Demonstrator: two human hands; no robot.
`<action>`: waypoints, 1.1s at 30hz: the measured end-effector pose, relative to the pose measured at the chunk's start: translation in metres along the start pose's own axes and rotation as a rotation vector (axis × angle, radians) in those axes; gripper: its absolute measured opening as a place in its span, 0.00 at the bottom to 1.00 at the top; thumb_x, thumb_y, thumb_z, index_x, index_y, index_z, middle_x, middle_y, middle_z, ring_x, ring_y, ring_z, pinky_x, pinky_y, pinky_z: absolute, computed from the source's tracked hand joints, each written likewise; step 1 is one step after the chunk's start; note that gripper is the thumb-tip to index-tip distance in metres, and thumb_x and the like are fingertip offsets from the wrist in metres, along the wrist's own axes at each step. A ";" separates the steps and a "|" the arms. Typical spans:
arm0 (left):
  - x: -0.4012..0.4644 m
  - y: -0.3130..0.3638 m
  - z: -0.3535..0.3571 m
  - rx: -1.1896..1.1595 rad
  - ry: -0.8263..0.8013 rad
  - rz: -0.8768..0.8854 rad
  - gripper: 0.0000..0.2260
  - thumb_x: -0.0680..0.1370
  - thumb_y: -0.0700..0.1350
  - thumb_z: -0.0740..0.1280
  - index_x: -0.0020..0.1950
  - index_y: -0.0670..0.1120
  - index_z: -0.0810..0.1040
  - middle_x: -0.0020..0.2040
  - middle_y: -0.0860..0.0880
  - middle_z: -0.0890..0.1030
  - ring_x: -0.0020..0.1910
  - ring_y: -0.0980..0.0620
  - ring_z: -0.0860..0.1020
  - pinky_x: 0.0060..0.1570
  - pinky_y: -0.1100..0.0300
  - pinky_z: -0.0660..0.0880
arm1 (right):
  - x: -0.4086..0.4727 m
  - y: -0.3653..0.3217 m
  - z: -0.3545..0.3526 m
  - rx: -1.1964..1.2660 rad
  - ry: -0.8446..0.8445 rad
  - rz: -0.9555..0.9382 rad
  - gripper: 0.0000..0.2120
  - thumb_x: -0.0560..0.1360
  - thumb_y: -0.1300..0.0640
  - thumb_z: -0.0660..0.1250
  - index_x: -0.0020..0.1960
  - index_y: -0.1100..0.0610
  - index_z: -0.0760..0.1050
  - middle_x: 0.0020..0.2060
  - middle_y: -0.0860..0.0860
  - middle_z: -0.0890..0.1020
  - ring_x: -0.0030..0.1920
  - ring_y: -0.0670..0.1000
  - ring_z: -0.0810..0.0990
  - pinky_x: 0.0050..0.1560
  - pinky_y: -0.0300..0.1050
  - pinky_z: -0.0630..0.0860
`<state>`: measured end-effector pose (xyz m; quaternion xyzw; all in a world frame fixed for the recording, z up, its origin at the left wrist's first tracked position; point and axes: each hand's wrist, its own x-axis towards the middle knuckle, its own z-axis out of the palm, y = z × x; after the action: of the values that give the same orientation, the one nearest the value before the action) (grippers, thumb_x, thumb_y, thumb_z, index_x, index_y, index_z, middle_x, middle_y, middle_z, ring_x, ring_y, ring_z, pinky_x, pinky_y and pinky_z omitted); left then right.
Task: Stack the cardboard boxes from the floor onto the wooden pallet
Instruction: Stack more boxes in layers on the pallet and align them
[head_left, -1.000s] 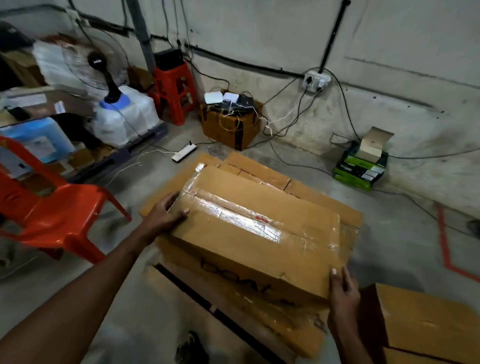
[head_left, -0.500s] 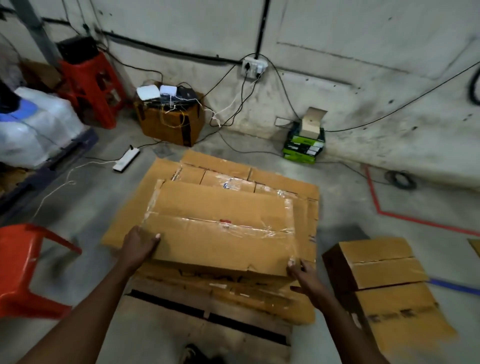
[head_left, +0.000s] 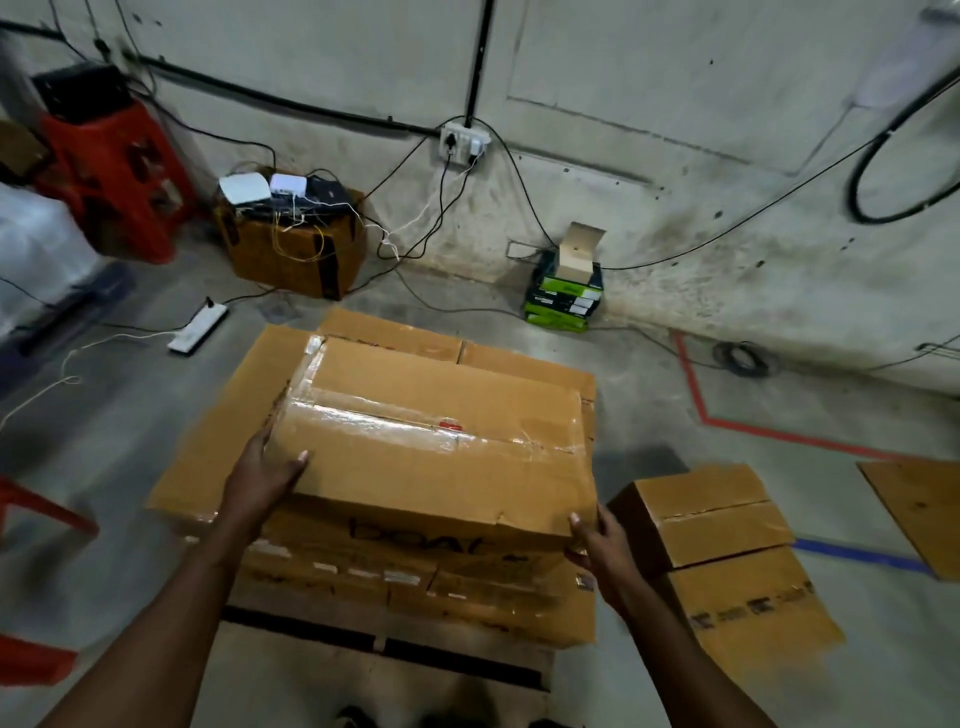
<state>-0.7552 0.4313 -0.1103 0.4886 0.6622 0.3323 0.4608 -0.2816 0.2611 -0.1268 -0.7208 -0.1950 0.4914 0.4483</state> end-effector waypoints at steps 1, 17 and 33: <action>0.001 0.003 0.006 0.003 0.001 0.006 0.38 0.70 0.61 0.77 0.78 0.56 0.70 0.68 0.48 0.80 0.62 0.44 0.80 0.65 0.41 0.77 | 0.001 -0.003 -0.007 0.008 0.018 -0.014 0.62 0.54 0.28 0.83 0.81 0.51 0.65 0.72 0.55 0.74 0.62 0.56 0.79 0.54 0.57 0.84; -0.047 0.012 0.195 -0.067 0.335 -0.360 0.39 0.76 0.65 0.73 0.81 0.48 0.65 0.77 0.42 0.71 0.72 0.36 0.72 0.67 0.37 0.73 | 0.173 -0.051 -0.135 -0.166 -0.182 -0.096 0.44 0.69 0.37 0.81 0.79 0.51 0.70 0.64 0.46 0.80 0.61 0.51 0.82 0.56 0.52 0.86; -0.175 0.013 0.353 -0.019 0.652 -0.411 0.45 0.70 0.79 0.64 0.76 0.49 0.71 0.69 0.42 0.79 0.64 0.37 0.79 0.59 0.36 0.79 | 0.312 -0.143 -0.155 -0.464 -0.446 -0.163 0.47 0.64 0.30 0.80 0.77 0.45 0.68 0.68 0.52 0.79 0.61 0.55 0.82 0.54 0.56 0.85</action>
<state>-0.4037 0.2653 -0.1735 0.2103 0.8549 0.3770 0.2876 0.0159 0.4899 -0.1554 -0.6603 -0.4521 0.5421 0.2562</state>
